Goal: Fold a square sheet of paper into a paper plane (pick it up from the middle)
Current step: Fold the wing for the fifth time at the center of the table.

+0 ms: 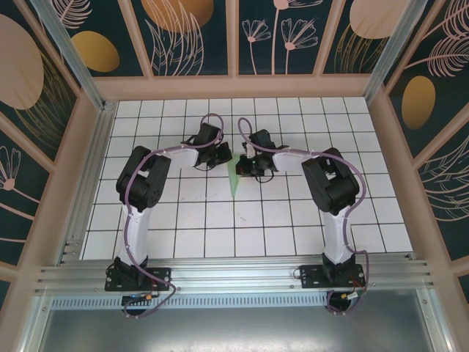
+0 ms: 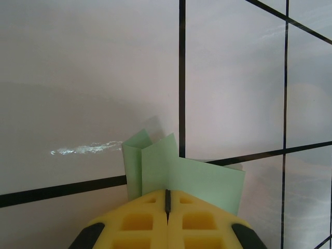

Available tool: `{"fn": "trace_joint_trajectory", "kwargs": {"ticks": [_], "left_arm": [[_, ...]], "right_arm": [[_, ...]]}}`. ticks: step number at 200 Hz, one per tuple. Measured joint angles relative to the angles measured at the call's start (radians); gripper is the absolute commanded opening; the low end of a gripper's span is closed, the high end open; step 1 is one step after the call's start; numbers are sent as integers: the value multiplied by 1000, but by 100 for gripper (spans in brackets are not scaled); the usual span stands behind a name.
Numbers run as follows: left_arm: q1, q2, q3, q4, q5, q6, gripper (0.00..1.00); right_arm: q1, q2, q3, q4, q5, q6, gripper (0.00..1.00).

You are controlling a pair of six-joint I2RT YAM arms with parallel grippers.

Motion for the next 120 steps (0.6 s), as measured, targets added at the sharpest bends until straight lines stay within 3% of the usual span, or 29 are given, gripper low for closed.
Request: {"fn": "trace_joint_trajectory", "kwargs": {"ticks": [55,120], "left_arm": [[0,0,-2,3,0,-1,3],[-1,0,-3,6,-1,-1,2]], "right_arm": [[3,-113,-94,39,-71,45,0],[58,-119,-94,48,-94,49,3]]}}
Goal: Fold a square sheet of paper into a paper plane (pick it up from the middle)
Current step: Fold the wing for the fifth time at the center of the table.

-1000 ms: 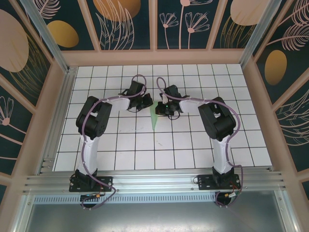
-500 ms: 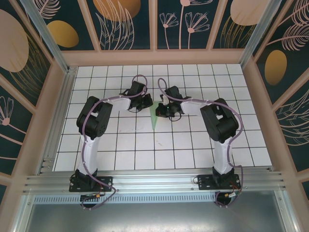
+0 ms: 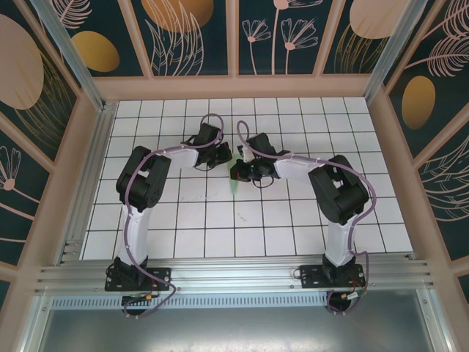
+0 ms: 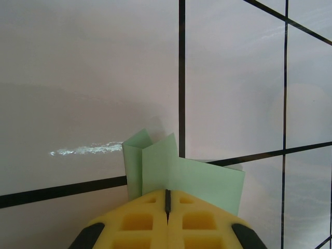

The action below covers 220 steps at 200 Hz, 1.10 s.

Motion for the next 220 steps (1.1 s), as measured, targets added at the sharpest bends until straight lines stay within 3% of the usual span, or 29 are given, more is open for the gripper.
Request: {"fn": "trace_joint_trajectory", "kwargs": {"ticks": [92,220], "left_arm": [[-1,0,0,0,-6,0,2],[-6,0,0,0,-22,-8,2]], "right_arm": [[7,61,20,-52,-13,-14,5],[7,61,-66,-18,-133,-23,7]]}}
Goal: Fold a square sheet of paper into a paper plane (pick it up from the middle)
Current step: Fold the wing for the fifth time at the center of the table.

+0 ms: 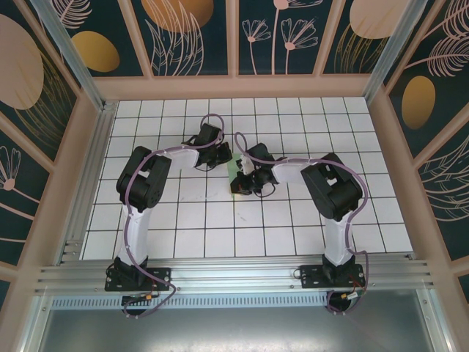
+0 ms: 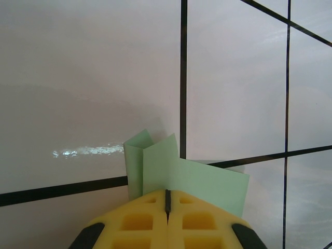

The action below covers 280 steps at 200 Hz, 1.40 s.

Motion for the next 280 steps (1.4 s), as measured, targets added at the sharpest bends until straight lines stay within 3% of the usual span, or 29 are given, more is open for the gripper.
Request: {"fn": "trace_joint_trajectory", "kwargs": {"ticks": [117,147,182,215,280], "left_arm": [[-1,-3,24,-54,-3,0,2],[-1,-11,18,-48,9,0,8],[0,-101,-79,29,90,-21,10],[0,-192,-196,138,171,-63,6],[-9,-206,-348,204,240,-90,6]], "right_arm": [[6,-22,-27,-8,10,-26,0],[6,-22,-27,-11,13,-23,0],[6,-22,-27,-12,12,-15,0],[4,-21,-27,-11,7,-6,0],[-1,-17,-27,-11,-4,-3,0]]}}
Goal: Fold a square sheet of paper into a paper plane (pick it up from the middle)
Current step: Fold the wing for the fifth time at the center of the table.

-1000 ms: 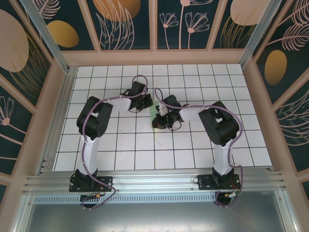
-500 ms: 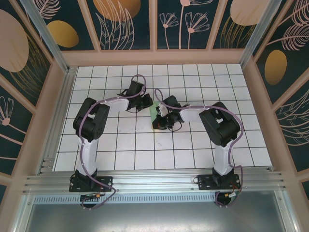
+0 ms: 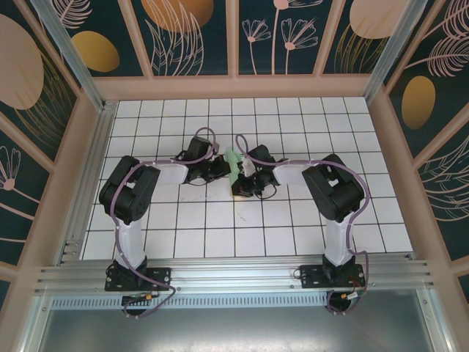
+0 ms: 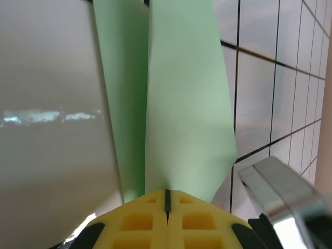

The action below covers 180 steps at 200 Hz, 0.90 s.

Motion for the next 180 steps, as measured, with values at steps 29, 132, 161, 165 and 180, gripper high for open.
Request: {"fn": "trace_joint_trajectory", "kwargs": {"ticks": [29,132,161,165,180], "left_arm": [[-15,-1,-23,13,15,0,6],[-43,-32,-116,42,41,1,6],[-44,-32,-116,41,22,0,6],[-44,-32,-115,39,19,0,6],[-43,-32,-111,33,14,-3,6]], "right_arm": [[0,0,0,0,0,0,0],[-2,3,3,-8,-6,0,0],[-2,5,5,-15,-6,-1,0],[-2,6,8,-18,-6,-1,0],[-2,10,15,-30,-6,-2,0]]}}
